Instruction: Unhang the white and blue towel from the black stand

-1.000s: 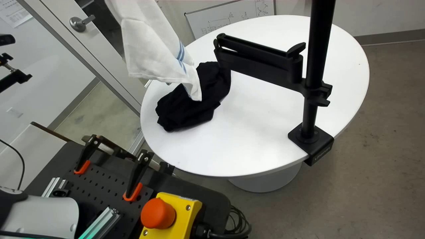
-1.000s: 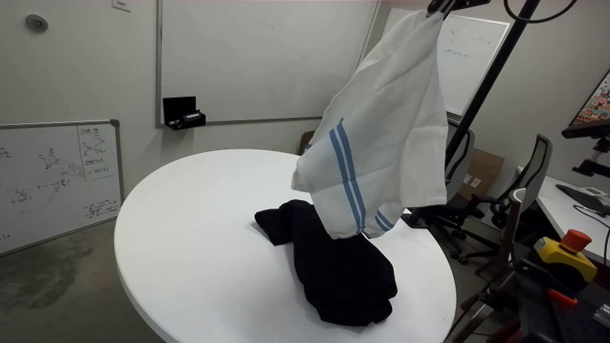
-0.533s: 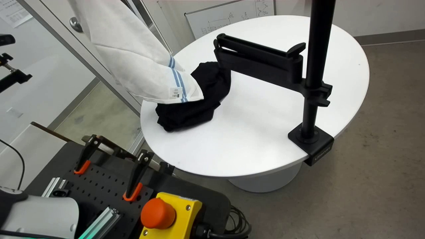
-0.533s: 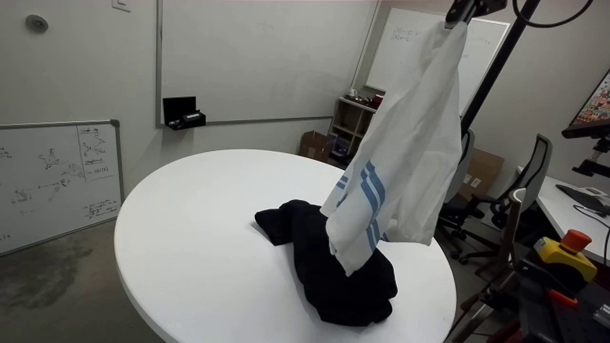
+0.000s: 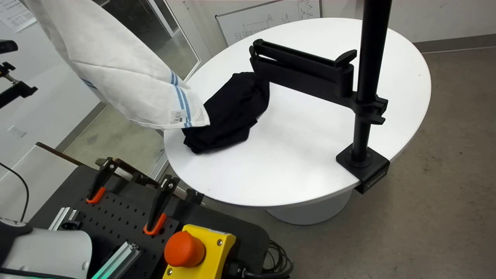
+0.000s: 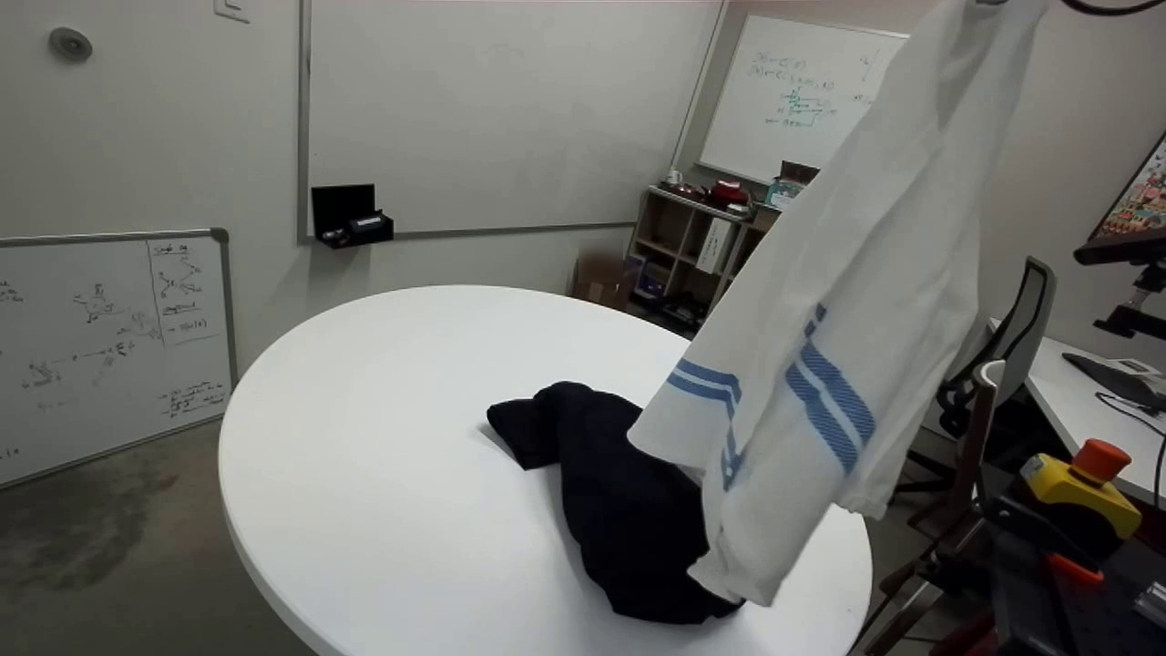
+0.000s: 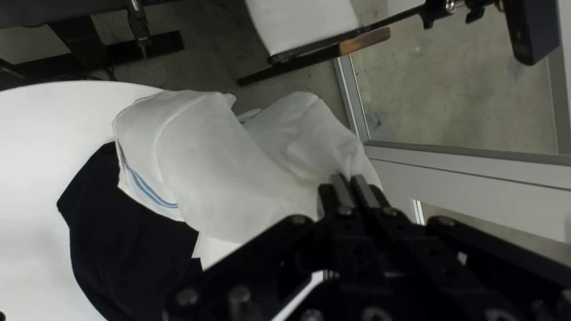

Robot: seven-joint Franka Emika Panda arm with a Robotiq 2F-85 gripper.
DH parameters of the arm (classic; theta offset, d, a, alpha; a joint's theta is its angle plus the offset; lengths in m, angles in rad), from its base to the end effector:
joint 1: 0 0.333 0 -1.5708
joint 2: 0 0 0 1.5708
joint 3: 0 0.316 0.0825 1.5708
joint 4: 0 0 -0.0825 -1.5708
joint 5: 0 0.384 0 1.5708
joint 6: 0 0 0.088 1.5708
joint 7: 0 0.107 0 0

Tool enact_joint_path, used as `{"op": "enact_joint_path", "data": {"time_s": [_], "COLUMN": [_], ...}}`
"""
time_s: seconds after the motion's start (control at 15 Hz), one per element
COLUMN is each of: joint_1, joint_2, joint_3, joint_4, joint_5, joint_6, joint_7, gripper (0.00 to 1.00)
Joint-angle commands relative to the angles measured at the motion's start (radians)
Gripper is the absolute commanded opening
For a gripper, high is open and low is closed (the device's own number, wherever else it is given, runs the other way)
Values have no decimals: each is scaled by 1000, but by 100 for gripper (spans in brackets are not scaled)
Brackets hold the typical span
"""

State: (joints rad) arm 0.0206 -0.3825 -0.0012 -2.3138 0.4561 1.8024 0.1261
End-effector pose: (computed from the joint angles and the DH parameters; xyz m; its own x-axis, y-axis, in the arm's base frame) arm 0.4228 0.0452 0.4893 0.9601 -0.1944 -0.2012 -0.2607 -0.8830 -0.3903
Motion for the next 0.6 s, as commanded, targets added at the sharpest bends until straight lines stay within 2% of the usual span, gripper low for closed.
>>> {"op": "enact_joint_path", "data": {"time_s": [0.0, 0.33, 0.4, 0.53], "joint_1": [22, 8, 0, -12], "joint_2": [-78, -134, -23, 17], "joint_3": [14, 40, 41, 47], "joint_4": [-17, -33, -6, -11], "joint_5": [11, -20, -29, -62], "joint_6": [-46, -40, 34, 93], "joint_7": [-27, 54, 30, 47], "gripper": [1, 1, 1, 1]}}
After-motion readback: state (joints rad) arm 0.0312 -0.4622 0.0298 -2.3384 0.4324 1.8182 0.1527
